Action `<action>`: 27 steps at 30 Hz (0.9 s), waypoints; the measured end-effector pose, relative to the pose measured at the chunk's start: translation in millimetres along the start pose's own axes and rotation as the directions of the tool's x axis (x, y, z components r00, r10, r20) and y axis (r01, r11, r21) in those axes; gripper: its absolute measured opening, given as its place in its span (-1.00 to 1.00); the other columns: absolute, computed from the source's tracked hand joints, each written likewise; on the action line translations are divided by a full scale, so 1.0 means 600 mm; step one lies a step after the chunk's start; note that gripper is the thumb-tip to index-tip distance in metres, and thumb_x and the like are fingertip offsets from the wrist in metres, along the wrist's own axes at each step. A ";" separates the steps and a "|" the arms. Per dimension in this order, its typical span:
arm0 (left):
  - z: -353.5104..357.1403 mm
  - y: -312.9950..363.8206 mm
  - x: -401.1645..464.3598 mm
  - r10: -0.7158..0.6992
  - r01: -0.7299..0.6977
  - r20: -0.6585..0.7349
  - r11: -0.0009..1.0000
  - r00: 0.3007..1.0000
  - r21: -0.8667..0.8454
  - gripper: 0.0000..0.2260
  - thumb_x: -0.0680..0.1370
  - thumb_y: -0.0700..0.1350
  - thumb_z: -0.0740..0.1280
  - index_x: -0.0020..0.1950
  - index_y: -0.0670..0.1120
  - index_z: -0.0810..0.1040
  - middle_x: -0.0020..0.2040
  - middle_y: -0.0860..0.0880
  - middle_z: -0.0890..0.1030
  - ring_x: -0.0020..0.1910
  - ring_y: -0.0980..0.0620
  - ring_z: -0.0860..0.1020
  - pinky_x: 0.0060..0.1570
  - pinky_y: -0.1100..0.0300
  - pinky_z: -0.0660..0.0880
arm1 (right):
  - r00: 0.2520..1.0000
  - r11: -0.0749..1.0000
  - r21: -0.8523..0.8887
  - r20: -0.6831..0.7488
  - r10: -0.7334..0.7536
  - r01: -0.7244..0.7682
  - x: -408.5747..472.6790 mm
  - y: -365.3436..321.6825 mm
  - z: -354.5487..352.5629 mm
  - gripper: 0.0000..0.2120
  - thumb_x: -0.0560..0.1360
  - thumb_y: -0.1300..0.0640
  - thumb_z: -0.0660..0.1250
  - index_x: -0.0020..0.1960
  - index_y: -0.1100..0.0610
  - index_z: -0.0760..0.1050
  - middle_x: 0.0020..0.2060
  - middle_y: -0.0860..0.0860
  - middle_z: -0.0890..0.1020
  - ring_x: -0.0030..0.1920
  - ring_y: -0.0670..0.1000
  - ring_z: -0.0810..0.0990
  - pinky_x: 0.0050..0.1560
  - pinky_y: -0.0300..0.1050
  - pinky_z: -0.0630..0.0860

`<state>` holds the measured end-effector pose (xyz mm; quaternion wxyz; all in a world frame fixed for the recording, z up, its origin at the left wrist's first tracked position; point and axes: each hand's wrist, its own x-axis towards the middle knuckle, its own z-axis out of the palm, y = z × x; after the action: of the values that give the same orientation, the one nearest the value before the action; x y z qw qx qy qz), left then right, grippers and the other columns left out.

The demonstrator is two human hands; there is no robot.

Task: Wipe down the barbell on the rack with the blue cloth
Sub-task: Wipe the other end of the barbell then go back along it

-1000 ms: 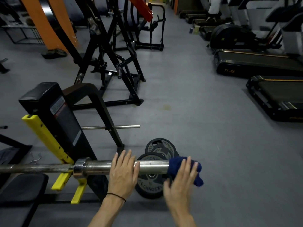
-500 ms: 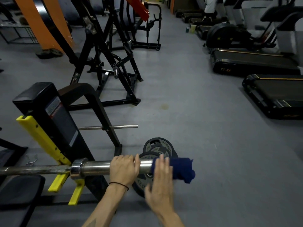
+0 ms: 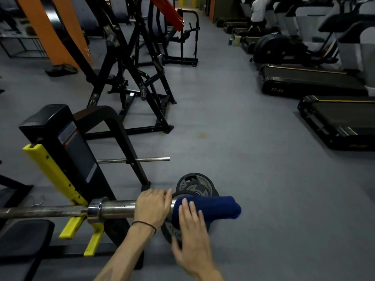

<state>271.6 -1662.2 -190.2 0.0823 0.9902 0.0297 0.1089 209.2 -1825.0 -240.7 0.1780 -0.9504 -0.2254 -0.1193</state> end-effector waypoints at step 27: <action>0.025 -0.019 -0.051 0.084 -0.085 -0.011 0.996 0.996 -0.028 -0.45 0.70 0.15 -0.08 0.46 -0.13 0.47 0.48 -0.12 0.44 0.53 -0.12 0.32 0.53 -0.13 0.14 | 0.979 0.993 0.048 -0.167 0.113 -0.107 -0.011 0.123 -0.023 -0.30 0.61 -0.07 0.18 0.65 0.17 0.08 0.66 0.04 0.07 0.64 0.10 0.08 0.60 0.14 -0.03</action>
<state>244.3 -1655.4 -212.9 0.0918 0.9888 -0.0134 0.1173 236.3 -1894.4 -251.5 0.2213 -0.9442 -0.1588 -0.1853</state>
